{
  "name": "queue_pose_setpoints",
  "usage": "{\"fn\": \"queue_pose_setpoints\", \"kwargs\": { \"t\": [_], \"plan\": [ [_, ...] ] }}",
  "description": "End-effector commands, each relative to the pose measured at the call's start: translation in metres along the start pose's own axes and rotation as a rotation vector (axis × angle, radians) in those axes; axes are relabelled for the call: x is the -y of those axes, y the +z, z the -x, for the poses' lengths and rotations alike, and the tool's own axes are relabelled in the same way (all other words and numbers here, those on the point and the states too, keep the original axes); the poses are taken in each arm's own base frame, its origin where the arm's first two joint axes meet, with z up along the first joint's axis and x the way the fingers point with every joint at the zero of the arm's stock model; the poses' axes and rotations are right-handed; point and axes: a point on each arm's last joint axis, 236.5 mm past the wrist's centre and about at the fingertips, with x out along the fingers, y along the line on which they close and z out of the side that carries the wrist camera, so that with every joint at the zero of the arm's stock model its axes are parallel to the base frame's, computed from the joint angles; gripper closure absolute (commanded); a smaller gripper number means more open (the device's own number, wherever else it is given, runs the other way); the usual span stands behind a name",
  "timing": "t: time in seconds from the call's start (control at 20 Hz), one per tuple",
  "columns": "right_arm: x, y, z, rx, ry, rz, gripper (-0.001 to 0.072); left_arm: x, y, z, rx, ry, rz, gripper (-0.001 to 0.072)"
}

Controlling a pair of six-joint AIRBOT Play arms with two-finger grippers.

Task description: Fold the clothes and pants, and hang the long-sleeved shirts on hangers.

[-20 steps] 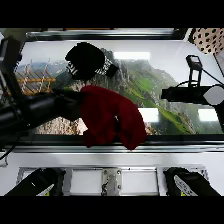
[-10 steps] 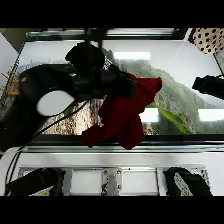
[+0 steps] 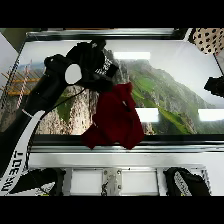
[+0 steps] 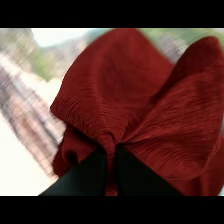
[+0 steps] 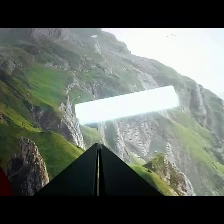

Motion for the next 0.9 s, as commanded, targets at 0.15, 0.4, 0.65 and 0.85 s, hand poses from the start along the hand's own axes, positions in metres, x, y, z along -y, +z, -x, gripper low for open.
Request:
{"fn": "queue_pose_setpoints", "kwargs": {
  "t": [0.15,0.4,0.65,0.85],
  "plan": [
    [0.000,-0.002,-0.001,-0.007,0.001,-0.004,0.0683,-0.094,-0.055,-0.013,-0.129,0.049,0.252,-0.0013],
    [-0.004,-0.005,-0.003,-0.020,0.018,-0.010,0.0683,-0.123,-0.068,-0.042,-0.212,0.255,0.055,-0.0013],
    [-0.006,-0.020,-0.005,-0.088,0.022,-0.007,0.0683,-0.159,-0.092,-0.067,-0.319,0.293,0.149,-0.0013],
    [-0.025,-0.035,-0.019,-0.160,0.074,0.039,0.0683,-0.136,-0.115,-0.102,-0.315,0.119,0.237,-0.0013]
  ]
}}
